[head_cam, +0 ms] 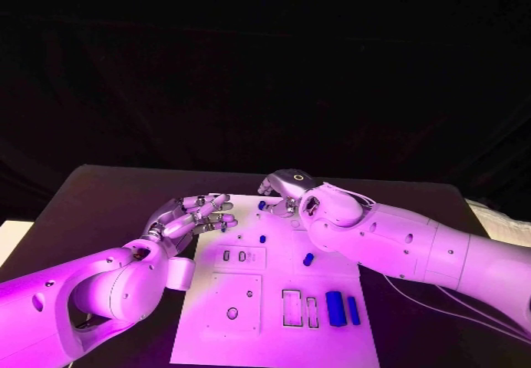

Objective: Assemble the parts on the task board

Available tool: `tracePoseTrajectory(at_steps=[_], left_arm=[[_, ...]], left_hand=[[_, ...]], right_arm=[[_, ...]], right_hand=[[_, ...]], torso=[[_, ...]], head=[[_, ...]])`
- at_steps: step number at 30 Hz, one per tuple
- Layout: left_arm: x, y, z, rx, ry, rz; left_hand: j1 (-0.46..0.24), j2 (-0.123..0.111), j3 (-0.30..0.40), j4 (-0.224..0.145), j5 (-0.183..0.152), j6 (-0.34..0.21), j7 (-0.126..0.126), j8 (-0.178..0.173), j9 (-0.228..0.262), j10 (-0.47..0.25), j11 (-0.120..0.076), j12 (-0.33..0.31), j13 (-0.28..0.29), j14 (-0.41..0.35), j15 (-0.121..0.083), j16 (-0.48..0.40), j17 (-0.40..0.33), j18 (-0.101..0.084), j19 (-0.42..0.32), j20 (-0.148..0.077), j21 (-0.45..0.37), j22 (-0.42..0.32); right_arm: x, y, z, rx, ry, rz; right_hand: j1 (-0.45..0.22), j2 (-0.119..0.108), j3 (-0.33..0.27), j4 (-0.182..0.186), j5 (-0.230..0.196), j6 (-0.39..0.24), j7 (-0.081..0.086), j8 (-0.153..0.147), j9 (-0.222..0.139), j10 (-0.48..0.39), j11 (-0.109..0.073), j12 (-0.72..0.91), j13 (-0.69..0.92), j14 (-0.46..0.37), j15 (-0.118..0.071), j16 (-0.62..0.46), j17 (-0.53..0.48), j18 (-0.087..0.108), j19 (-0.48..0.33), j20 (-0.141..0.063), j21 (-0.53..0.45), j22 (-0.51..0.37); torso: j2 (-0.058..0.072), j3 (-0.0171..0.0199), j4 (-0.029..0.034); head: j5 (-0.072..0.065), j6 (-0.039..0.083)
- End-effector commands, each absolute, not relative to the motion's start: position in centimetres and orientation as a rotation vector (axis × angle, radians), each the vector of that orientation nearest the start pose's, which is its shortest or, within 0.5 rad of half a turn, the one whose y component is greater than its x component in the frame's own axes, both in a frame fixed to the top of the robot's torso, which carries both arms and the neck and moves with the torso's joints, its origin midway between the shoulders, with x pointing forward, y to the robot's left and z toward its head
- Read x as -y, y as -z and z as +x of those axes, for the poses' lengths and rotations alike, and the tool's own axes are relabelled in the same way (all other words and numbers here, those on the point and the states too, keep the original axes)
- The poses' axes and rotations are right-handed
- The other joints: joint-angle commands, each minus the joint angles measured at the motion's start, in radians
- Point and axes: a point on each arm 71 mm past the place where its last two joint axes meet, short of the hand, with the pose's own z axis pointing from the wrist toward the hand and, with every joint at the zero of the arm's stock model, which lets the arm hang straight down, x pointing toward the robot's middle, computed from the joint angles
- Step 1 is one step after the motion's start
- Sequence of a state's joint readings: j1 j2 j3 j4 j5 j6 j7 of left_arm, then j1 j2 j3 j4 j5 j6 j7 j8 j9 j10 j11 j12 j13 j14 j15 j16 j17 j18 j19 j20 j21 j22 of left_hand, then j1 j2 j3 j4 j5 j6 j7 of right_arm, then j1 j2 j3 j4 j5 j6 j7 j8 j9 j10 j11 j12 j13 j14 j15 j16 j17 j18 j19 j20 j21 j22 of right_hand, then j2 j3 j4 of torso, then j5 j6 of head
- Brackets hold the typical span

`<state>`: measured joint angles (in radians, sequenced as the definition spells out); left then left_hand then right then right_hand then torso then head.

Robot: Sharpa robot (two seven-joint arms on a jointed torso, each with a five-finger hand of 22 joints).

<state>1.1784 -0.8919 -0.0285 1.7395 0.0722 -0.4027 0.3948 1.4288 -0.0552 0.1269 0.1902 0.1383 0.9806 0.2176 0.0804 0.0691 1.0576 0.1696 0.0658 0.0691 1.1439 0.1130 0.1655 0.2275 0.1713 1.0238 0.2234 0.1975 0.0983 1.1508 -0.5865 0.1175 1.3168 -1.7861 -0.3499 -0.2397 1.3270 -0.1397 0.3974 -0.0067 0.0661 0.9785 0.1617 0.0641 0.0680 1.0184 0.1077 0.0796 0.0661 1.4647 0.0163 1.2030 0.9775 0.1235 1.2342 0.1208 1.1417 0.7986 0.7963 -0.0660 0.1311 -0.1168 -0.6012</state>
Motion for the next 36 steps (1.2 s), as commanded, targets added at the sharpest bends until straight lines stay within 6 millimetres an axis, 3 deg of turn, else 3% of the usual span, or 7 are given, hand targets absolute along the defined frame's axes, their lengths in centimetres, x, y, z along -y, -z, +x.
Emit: tracePoseTrajectory(at_steps=[1,7,13,14,15,20,36], left_arm=[[-17.8,16.8,44.6,-1.444,1.652,-1.201],[-18.1,16.8,44.7,-1.443,1.65,-1.202],[-18.2,16.8,44.7,-1.441,1.648,-1.203],[-18.2,16.8,44.7,-1.441,1.648,-1.203],[-18.2,16.8,44.7,-1.441,1.649,-1.202],[-18.1,16.8,44.7,-1.443,1.65,-1.202],[-18.3,16.8,44.7,-1.441,1.645,-1.204]], left_hand=[[-0.002,0.008,-0.001,-0.006,-0.005,-0.002,0.005,-0.007,-0.001,-0.008,-0.001,-0.001,-0.002,-0.002,0.001,-0.004,0.002,0.01,0.007,-0.002,-0.006,-0.002],[-0.001,0.007,-0.001,-0.009,-0.005,-0.003,0.005,-0.008,-0.001,-0.01,-0.001,-0.002,-0.002,-0.003,0.001,-0.006,0.003,0.01,0.007,-0.002,-0.008,-0.003],[0.0,0.007,-0.001,-0.011,-0.005,-0.003,0.004,-0.008,-0.001,-0.011,-0.001,-0.002,-0.002,-0.003,0.001,-0.007,0.004,0.01,0.007,-0.002,-0.008,-0.003],[0.0,0.007,-0.001,-0.011,-0.005,-0.003,0.004,-0.008,-0.001,-0.011,-0.001,-0.002,-0.002,-0.003,0.001,-0.007,0.004,0.01,0.007,-0.002,-0.008,-0.003],[0.0,0.007,-0.001,-0.011,-0.005,-0.003,0.004,-0.008,-0.001,-0.011,-0.001,-0.002,-0.002,-0.003,0.001,-0.007,0.004,0.01,0.007,-0.002,-0.008,-0.003],[0.001,0.008,-0.001,-0.012,-0.005,-0.003,0.004,-0.008,-0.001,-0.011,-0.001,-0.002,-0.002,-0.003,0.001,-0.007,0.004,0.01,0.007,-0.002,-0.009,-0.003],[0.002,0.008,-0.001,-0.014,-0.005,-0.003,0.004,-0.009,-0.001,-0.011,-0.001,-0.002,-0.002,-0.003,0.001,-0.008,0.005,0.01,0.007,-0.002,-0.009,-0.003]], right_arm=[[14.4,15.0,52.3,-1.399,-0.509,-0.195],[18.3,14.1,51.7,-1.438,-0.521,-0.041],[21.2,14.7,51.3,-1.562,-0.506,0.115],[21.5,14.9,51.3,-1.582,-0.495,0.125],[21.9,15.2,51.2,-1.609,-0.479,0.135],[22.6,15.9,51.3,-1.667,-0.429,0.14],[23.4,16.8,51.3,-1.705,-0.339,0.126]], right_hand=[[0.016,0.006,0.003,0.004,0.026,0.033,0.001,0.011,0.004,0.071,-0.007,0.027,0.006,0.024,-0.006,0.042,0.053,0.005,0.043,-0.003,0.04,0.066],[-0.015,-0.013,0.006,0.034,0.077,0.055,-0.01,0.006,0.001,0.272,-0.043,0.1,0.037,0.052,-0.031,0.134,0.18,-0.025,0.128,-0.026,0.149,0.244],[-0.054,-0.051,-0.062,0.062,0.115,0.049,-0.039,0.004,0.0,0.441,-0.078,0.233,0.148,0.069,-0.061,0.217,0.304,-0.067,0.223,-0.057,0.281,0.474],[-0.057,-0.053,-0.079,0.065,0.117,0.05,-0.042,0.005,0.001,0.464,-0.083,0.356,0.272,0.072,-0.064,0.232,0.328,-0.074,0.238,-0.062,0.304,0.515],[-0.062,-0.049,-0.112,0.074,0.12,0.049,-0.046,0.008,0.002,0.48,-0.085,0.676,0.611,0.077,-0.067,0.26,0.374,-0.083,0.254,-0.066,0.329,0.561],[-0.048,-0.019,-0.198,0.111,0.118,0.034,-0.034,0.011,0.002,0.414,-0.075,1.04,1.023,0.078,-0.057,0.294,0.428,-0.09,0.262,-0.054,0.355,0.606],[-0.008,0.003,-0.254,0.146,0.129,0.023,-0.028,0.018,0.002,0.422,-0.064,1.189,1.212,0.082,-0.045,0.313,0.462,-0.094,0.27,-0.044,0.37,0.634]], torso=[[0.0,0.0003,-0.0071],[-0.003,-0.002,-0.0232],[-0.003,0.0011,-0.0353],[-0.003,0.0011,-0.0358],[-0.004,0.0009,-0.0354],[-0.003,0.0009,-0.0332],[-0.002,0.0001,-0.0332]], head=[[-0.003,0.004],[-0.003,0.012],[-0.001,0.011],[-0.001,0.011],[-0.002,0.011],[-0.001,0.007],[-0.009,0.005]])
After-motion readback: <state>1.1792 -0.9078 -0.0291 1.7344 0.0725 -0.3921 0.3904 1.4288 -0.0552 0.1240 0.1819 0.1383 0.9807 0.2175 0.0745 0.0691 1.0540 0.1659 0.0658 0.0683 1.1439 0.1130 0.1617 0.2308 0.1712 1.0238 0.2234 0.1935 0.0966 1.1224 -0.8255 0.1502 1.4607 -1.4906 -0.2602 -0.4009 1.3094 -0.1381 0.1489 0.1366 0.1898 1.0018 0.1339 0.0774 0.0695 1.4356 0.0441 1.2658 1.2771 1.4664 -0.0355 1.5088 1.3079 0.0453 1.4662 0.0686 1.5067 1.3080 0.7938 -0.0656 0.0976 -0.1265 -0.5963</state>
